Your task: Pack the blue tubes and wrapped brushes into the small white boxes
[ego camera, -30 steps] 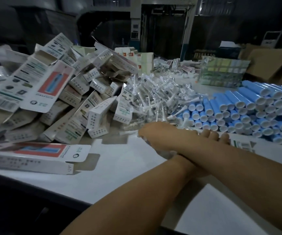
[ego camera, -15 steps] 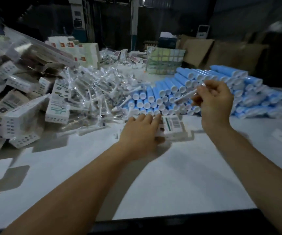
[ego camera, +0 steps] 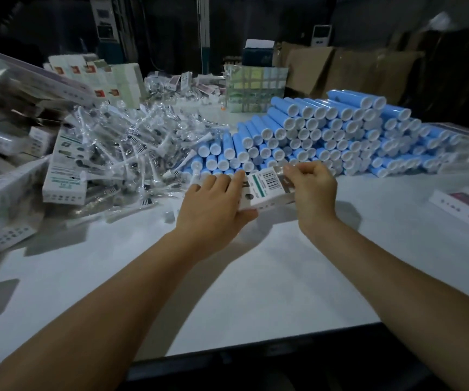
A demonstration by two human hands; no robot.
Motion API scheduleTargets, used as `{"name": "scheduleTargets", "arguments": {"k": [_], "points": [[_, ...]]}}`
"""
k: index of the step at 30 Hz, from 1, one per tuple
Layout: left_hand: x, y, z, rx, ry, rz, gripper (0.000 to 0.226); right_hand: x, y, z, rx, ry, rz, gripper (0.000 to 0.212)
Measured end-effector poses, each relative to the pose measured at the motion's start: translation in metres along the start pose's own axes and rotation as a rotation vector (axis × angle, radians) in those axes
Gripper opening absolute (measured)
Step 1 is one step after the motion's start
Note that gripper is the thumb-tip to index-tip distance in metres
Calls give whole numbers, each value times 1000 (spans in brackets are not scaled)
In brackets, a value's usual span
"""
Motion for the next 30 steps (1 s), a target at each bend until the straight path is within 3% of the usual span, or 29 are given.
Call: {"name": "scheduleTargets", "arguments": {"k": [4,6,10,17,21,30], "points": [[-1,2,2,12,-25,-33,78,-5,9,-12,-101,-92,-94,26],[-4,1,2,17,-33,-39,78,-9,4,-11,-61,-107,-46,30],[-15,-2,2,36,-100,-55,79,-15,-16,-7,88,-158,-51,14],[-17,-1,4,85,-175,-33,79,-13,2,-22,-57,-292,-231,16],[-13,0,4,83,-166,13,76,-4,5,-19,-119,-210,-187,31],[-6,1,-2,74,-108,103,76,0,10,-23,-228,-115,-51,34]]}}
Point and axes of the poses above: each hand's wrist, its own z-axis towards the middle knuckle, its own y-axis out of the palm, x = y × z, the point moved 5 cm from there along z, towards the middle knuckle, and after that the axes turned 9 degrees about -z, right-handed, at the moved point
